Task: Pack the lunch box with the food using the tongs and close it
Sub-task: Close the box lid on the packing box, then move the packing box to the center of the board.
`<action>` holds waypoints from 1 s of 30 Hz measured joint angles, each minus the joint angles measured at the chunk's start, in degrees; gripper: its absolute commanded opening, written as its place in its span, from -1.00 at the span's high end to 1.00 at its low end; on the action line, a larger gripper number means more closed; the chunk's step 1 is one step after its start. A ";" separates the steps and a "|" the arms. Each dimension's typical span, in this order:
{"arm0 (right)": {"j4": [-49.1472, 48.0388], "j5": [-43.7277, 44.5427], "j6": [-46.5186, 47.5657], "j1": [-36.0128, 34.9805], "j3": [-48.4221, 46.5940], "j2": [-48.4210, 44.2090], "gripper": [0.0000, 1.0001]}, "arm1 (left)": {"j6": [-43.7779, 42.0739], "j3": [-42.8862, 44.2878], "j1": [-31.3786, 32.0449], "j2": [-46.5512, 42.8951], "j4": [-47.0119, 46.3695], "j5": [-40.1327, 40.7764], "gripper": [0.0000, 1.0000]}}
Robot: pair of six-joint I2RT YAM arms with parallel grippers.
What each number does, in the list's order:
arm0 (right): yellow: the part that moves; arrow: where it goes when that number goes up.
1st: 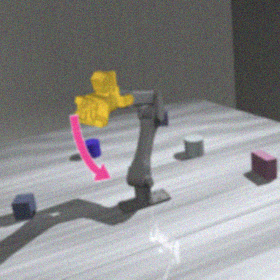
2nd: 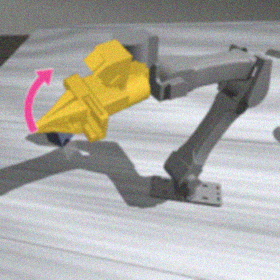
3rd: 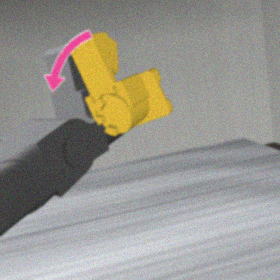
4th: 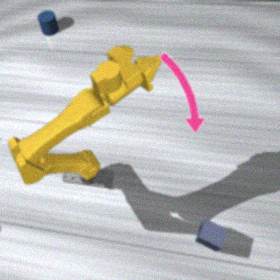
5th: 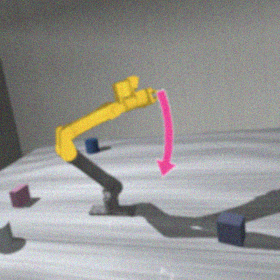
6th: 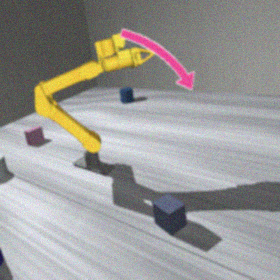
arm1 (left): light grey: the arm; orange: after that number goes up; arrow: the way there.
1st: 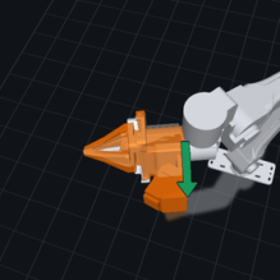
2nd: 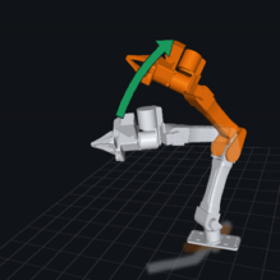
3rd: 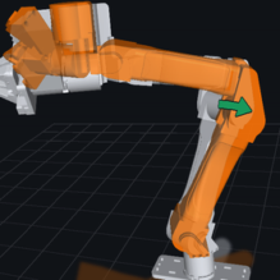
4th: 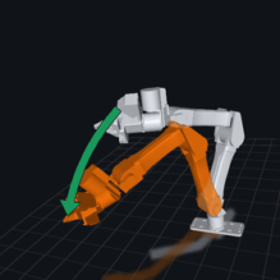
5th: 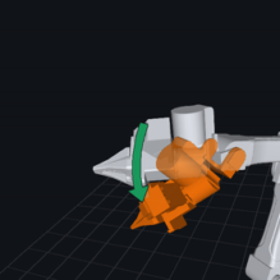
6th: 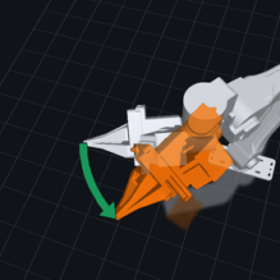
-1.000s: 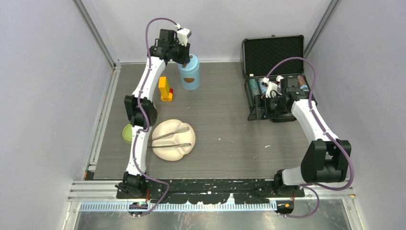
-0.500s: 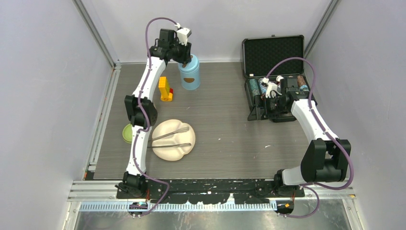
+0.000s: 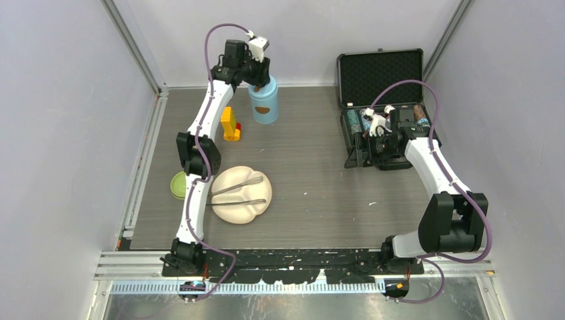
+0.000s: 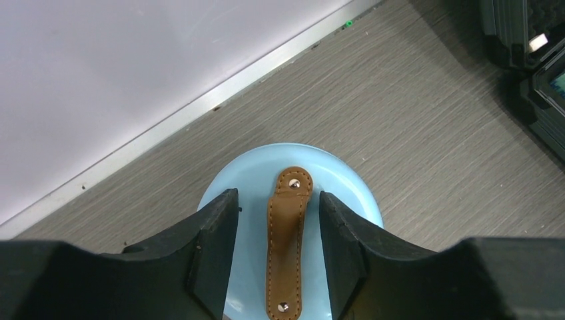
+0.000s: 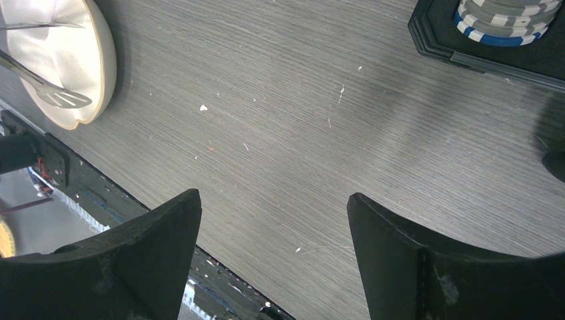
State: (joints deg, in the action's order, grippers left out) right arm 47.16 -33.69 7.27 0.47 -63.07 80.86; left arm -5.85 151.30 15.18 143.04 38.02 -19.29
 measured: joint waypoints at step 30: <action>0.00 0.22 0.13 0.00 0.07 0.33 -0.70 | -2.19 -6.27 1.40 -2.64 -0.39 -2.16 -0.10</action>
State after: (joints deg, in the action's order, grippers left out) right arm 47.16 -33.47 7.40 0.47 -63.00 81.19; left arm -8.03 145.03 16.58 140.40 37.63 -21.45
